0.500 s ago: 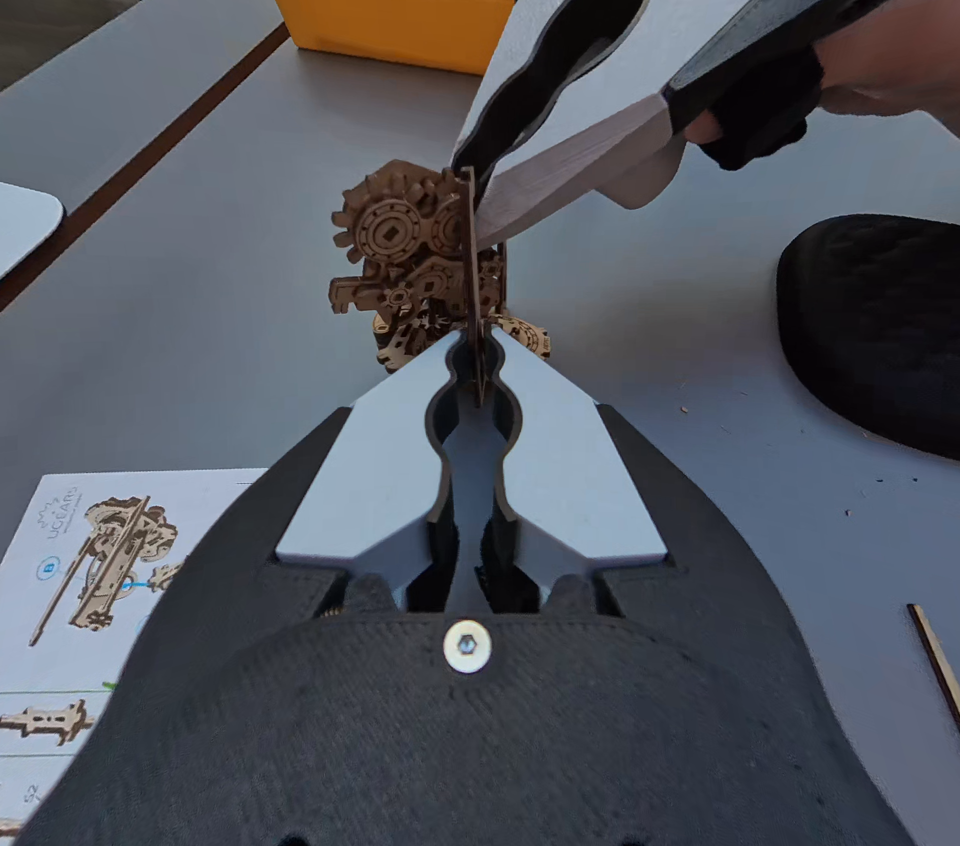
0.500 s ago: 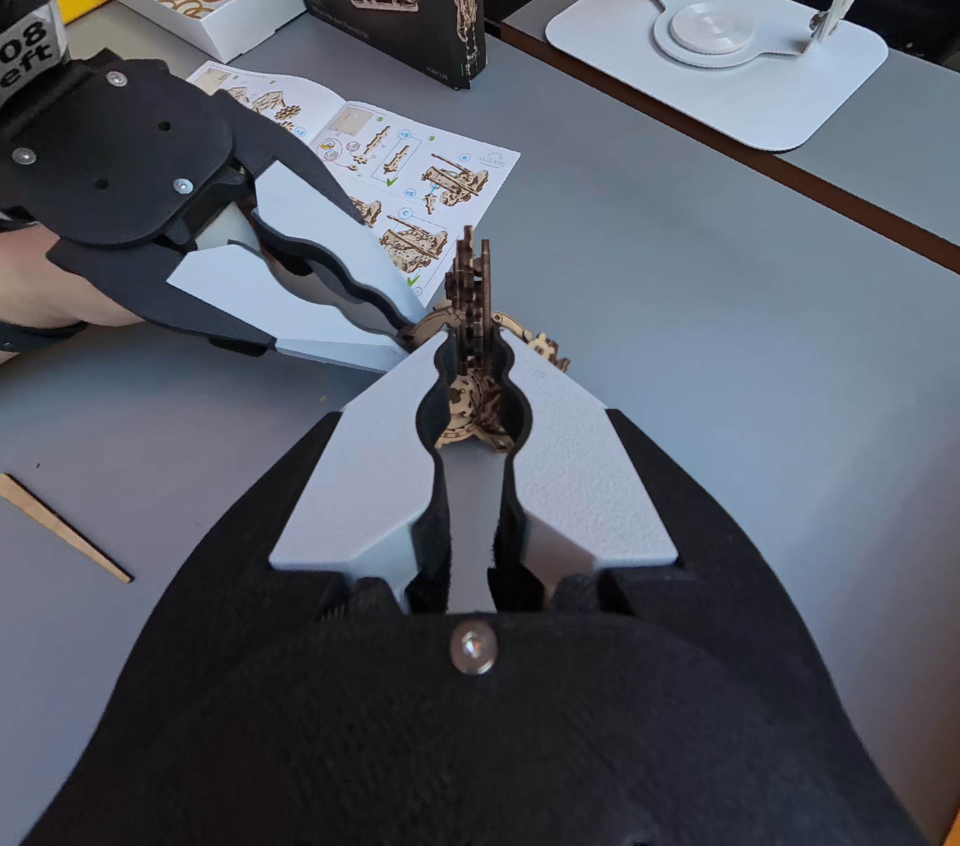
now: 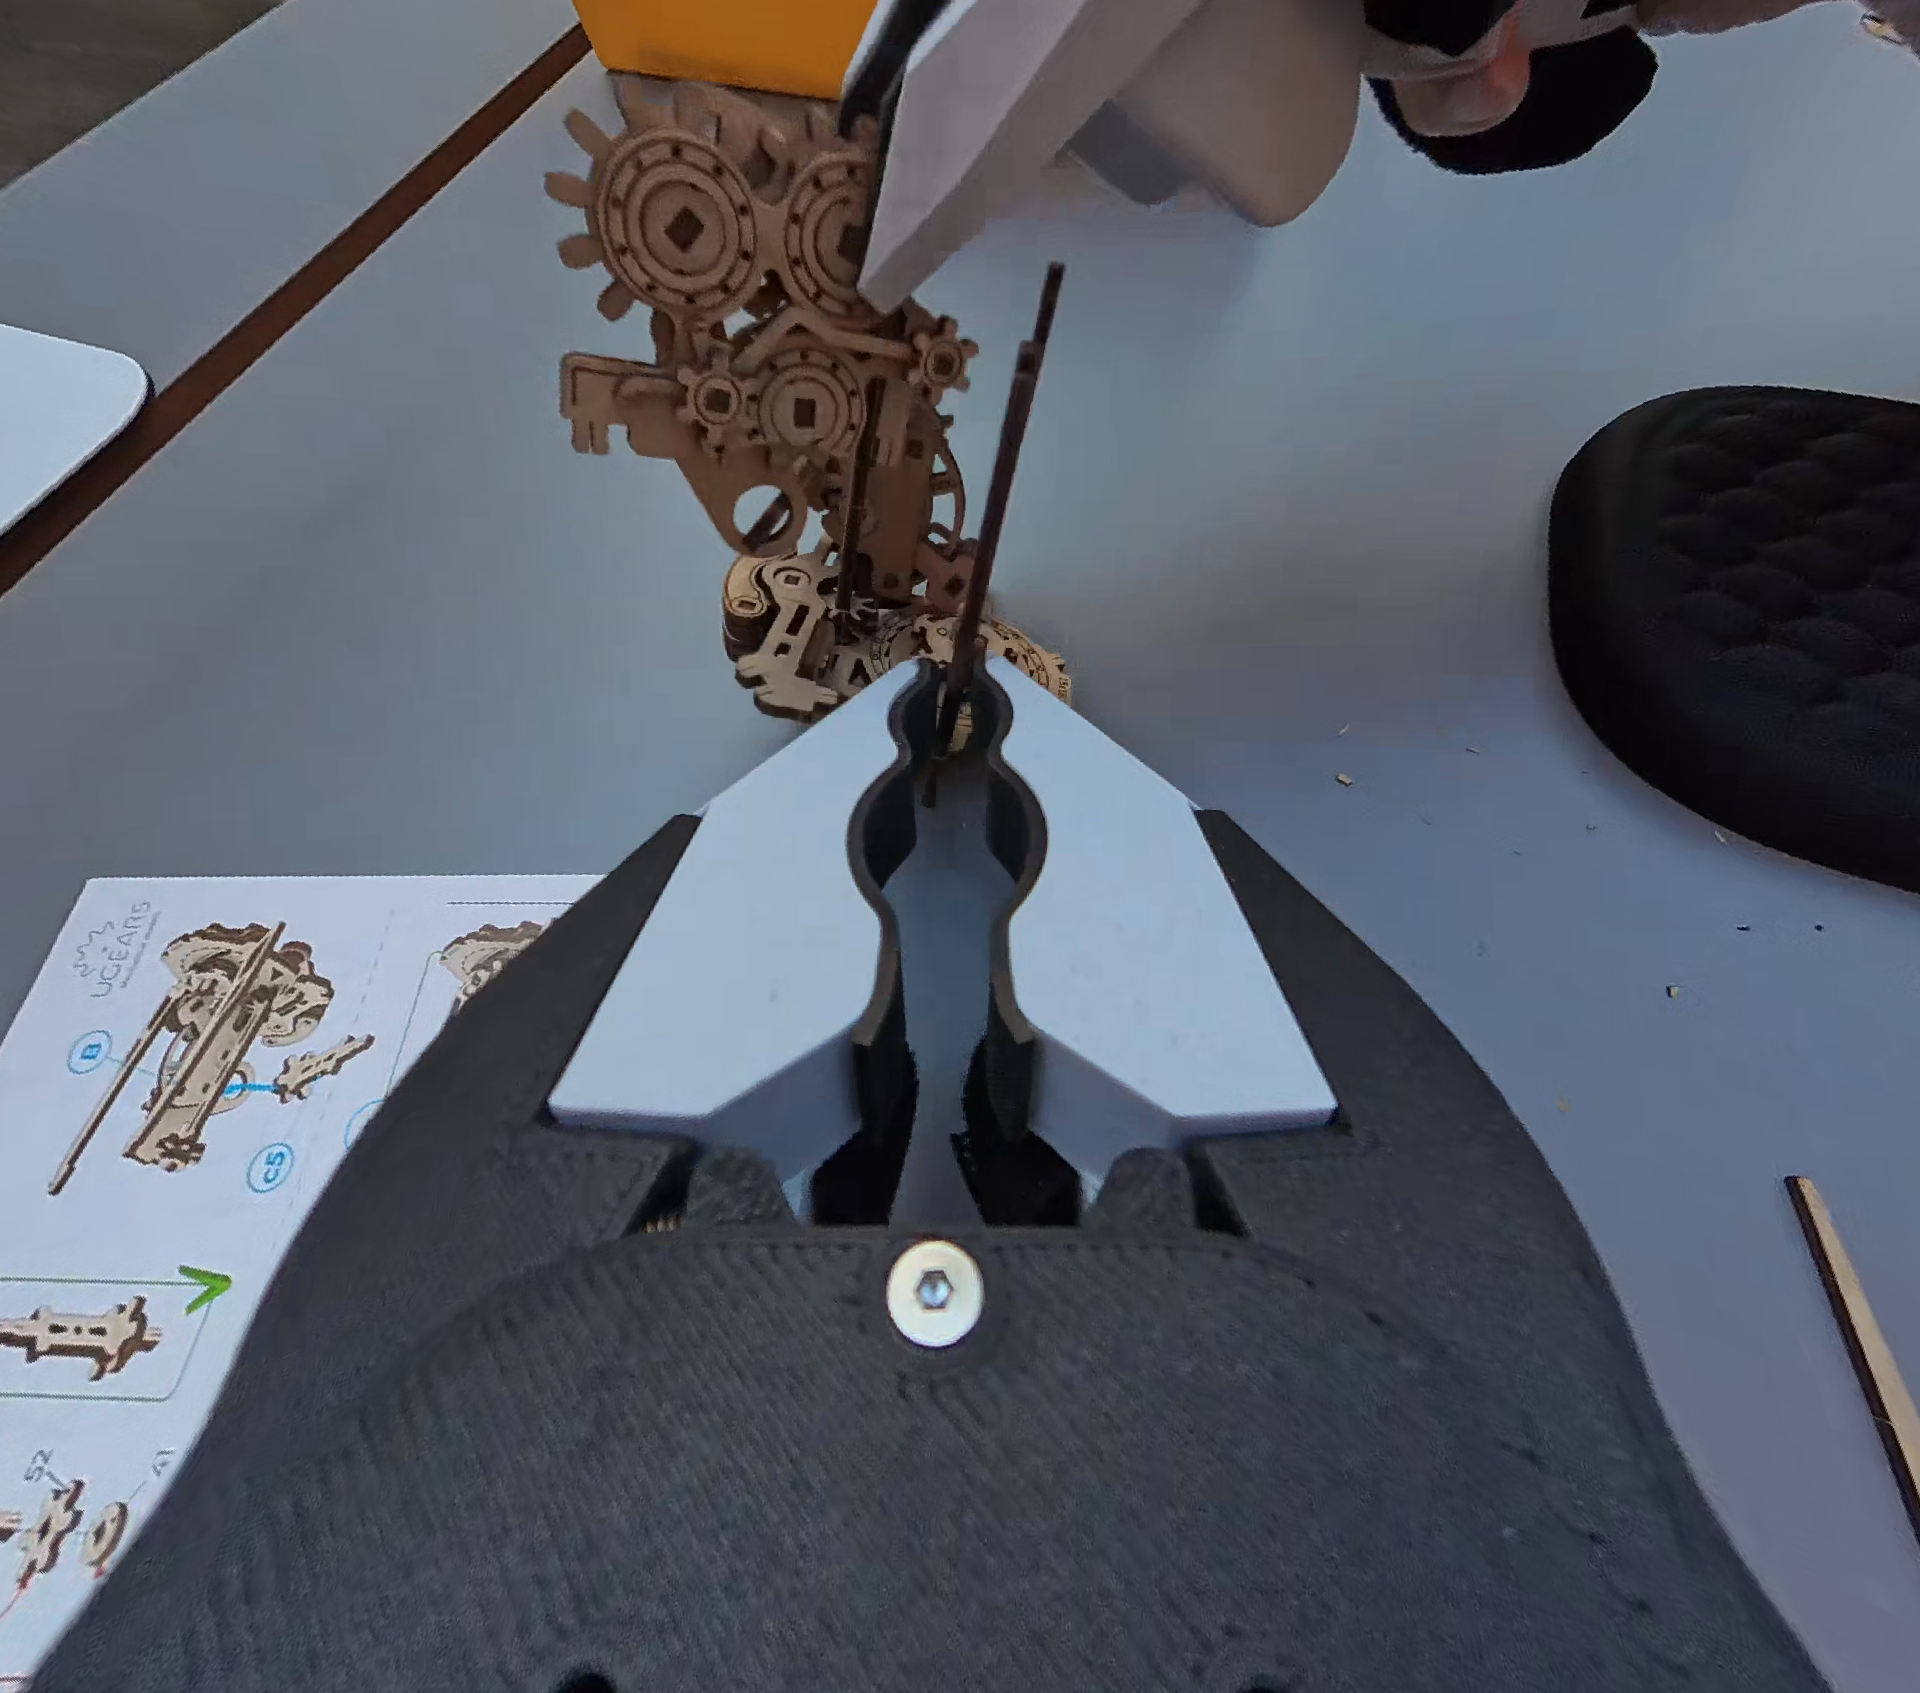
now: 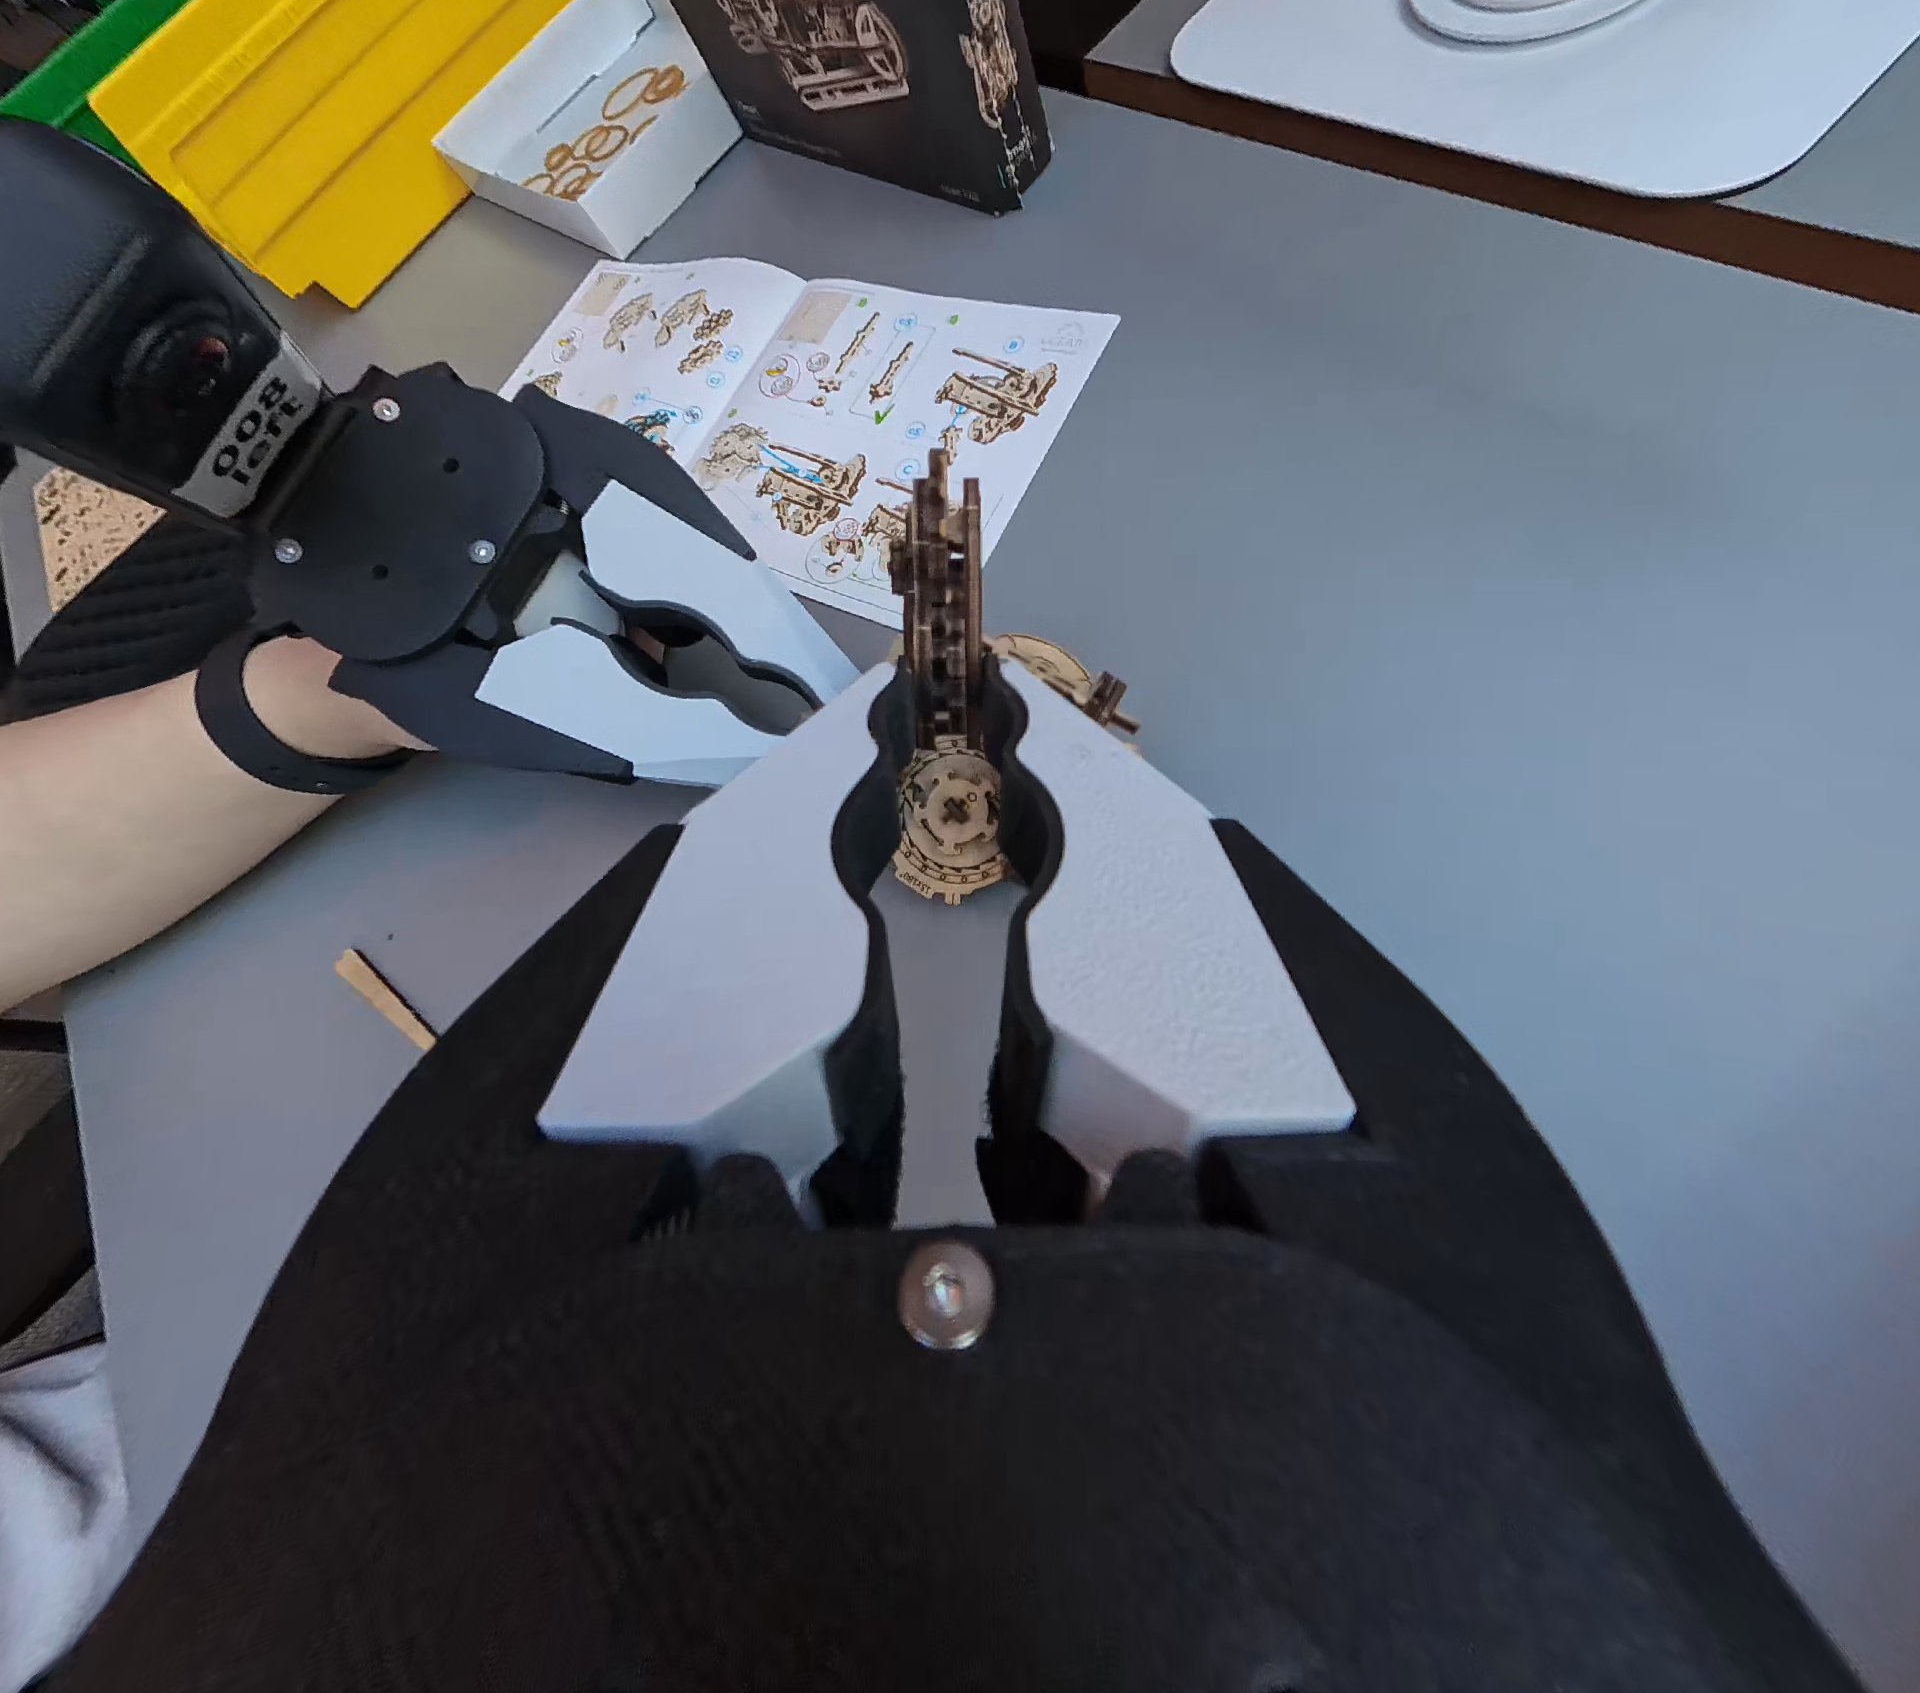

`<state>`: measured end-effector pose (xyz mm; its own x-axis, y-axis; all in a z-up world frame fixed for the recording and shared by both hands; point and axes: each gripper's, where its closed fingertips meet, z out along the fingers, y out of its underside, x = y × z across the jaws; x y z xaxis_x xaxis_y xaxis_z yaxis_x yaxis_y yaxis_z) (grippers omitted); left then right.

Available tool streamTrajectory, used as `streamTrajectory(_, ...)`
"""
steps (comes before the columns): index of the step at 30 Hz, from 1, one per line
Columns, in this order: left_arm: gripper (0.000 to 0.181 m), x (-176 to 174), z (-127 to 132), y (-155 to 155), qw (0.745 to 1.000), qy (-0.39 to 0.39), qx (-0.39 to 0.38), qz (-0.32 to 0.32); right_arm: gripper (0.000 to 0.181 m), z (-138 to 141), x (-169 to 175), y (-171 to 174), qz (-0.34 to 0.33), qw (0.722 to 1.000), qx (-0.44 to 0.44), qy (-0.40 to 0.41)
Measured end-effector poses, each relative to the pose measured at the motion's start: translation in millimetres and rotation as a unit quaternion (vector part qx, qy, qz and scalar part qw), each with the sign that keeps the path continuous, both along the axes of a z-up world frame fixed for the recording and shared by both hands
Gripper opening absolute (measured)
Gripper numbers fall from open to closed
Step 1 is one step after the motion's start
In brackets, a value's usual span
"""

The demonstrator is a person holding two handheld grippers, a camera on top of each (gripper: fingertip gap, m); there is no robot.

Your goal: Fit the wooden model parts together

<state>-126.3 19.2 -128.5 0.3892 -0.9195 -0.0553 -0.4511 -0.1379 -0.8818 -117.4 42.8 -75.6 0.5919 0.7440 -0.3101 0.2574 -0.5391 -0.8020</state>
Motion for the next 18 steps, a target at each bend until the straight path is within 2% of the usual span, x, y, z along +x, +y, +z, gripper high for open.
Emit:
streamTrajectory(1, 0.006, 0.1, 0.7, -0.9, 1.0, -0.004, -0.004, -0.001, 0.011, 4.2, 1.6, 0.4, -0.002, 1.0, 0.0, 0.008)
streamTrajectory(4, 0.028, -0.1, 2.0, -3.6, 1.0, -0.01, -0.022, 0.003, 0.011, 21.5, 10.2, -0.9, -0.003, 0.999, -0.006, 0.045)
streamTrajectory(7, 0.027, 1.9, 12.9, -9.9, 0.999, -0.029, -0.016, -0.005, 0.011, 35.7, 20.7, -6.2, 0.008, 0.995, -0.028, 0.091)
streamTrajectory(10, 0.021, 5.7, 18.7, -10.1, 1.0, -0.024, -0.003, -0.004, 0.011, 33.4, 23.3, -4.6, 0.015, 0.994, -0.041, 0.103)
streamTrajectory(18, 0.027, 10.4, 7.3, -13.0, 1.0, -0.002, -0.016, 0.005, 0.011, 28.2, 25.3, -9.2, 0.014, 0.996, -0.042, 0.083)
